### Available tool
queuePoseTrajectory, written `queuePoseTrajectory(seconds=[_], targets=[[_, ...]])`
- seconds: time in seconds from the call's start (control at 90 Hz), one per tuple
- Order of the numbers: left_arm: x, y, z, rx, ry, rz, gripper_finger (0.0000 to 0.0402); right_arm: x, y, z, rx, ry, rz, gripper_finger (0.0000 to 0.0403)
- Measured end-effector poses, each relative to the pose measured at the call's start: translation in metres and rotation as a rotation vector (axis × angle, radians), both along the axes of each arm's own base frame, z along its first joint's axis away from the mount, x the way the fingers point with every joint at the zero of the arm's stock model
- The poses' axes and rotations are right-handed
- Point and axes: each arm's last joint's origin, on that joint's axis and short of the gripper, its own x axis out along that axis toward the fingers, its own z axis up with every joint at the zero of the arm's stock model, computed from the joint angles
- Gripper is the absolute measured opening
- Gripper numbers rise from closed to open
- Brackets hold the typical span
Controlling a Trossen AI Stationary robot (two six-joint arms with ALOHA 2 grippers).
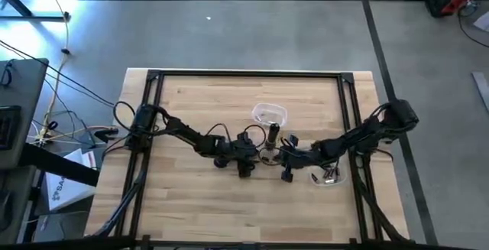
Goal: Insert battery
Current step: Insert the black battery into the flashlight
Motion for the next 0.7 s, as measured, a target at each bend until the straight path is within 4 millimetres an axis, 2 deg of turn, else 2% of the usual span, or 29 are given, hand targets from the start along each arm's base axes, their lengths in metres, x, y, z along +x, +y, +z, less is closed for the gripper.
queuePoseTrajectory(seconds=[0.156, 0.3, 0.411, 0.522, 0.7], targets=[[0.000, -0.003, 0.000, -0.019, 0.006, -0.058, 0.0177, 0.016, 0.016, 0.013, 0.000, 0.000, 0.036, 0.0001], [-0.005, -0.010, 0.004, -0.024, 0.048, -0.095, 0.0177, 0.037, 0.028, 0.017, -0.001, 0.057, 0.027, 0.0015], [-0.015, -0.020, 0.018, -0.026, 0.110, -0.133, 0.0177, 0.055, 0.040, 0.018, -0.004, 0.112, 0.012, 0.0043], [-0.028, -0.032, 0.042, -0.013, 0.147, -0.164, 0.0177, 0.072, 0.049, 0.020, -0.017, 0.196, -0.036, 0.0067], [-0.060, -0.054, 0.068, 0.035, 0.197, -0.201, 0.0177, 0.091, 0.065, 0.032, -0.061, 0.289, -0.133, 0.0075]])
